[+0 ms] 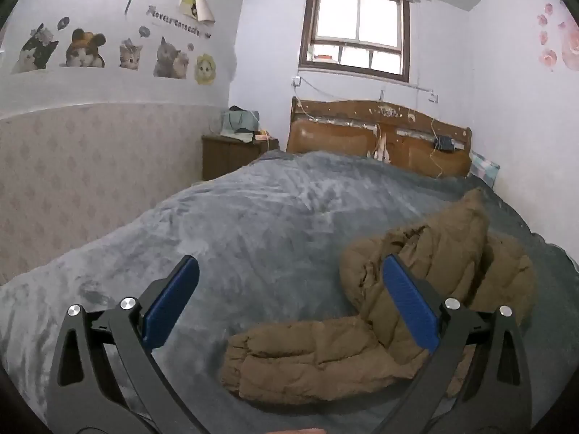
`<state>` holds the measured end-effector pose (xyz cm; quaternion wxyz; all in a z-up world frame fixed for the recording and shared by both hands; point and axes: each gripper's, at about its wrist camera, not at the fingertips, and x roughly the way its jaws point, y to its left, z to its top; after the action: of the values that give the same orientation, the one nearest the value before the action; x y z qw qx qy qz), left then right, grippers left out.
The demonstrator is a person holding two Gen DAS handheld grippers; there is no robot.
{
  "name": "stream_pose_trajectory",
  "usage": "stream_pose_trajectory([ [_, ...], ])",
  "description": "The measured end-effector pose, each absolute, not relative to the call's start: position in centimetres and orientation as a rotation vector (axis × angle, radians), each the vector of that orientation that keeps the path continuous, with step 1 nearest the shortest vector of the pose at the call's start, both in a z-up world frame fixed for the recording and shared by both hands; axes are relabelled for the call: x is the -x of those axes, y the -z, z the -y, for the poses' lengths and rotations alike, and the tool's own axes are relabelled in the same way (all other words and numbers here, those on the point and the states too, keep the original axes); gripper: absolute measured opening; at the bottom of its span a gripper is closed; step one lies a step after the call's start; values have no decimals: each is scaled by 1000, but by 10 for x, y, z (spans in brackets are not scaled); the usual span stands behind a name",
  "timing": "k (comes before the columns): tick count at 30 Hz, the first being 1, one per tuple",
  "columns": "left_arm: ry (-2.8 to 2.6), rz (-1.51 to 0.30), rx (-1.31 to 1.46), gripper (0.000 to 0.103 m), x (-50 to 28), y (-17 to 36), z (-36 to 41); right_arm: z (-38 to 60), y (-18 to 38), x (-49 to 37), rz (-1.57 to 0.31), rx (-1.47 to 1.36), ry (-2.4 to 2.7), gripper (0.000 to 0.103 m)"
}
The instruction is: Fold large clothes
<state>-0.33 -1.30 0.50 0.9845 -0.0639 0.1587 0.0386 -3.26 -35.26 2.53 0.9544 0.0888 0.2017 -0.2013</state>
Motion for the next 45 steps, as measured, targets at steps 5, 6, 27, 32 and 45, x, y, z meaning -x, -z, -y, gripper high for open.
stream_pose_trajectory([
  [5,-30,-374,148,100,0,-3,10,349,-23,28,-412,-179,411,101],
  [6,-29,-385,135,100,-2,-2,11,349,-25,29,-410,-177,410,101],
  [27,1,-412,112,100,-3,1,17,349,-24,26,-412,-169,396,101],
  [32,-9,-410,106,100,-3,1,18,349,-25,26,-385,-166,395,101],
  [45,-9,-416,109,100,0,0,20,348,-25,26,-410,-161,401,101],
])
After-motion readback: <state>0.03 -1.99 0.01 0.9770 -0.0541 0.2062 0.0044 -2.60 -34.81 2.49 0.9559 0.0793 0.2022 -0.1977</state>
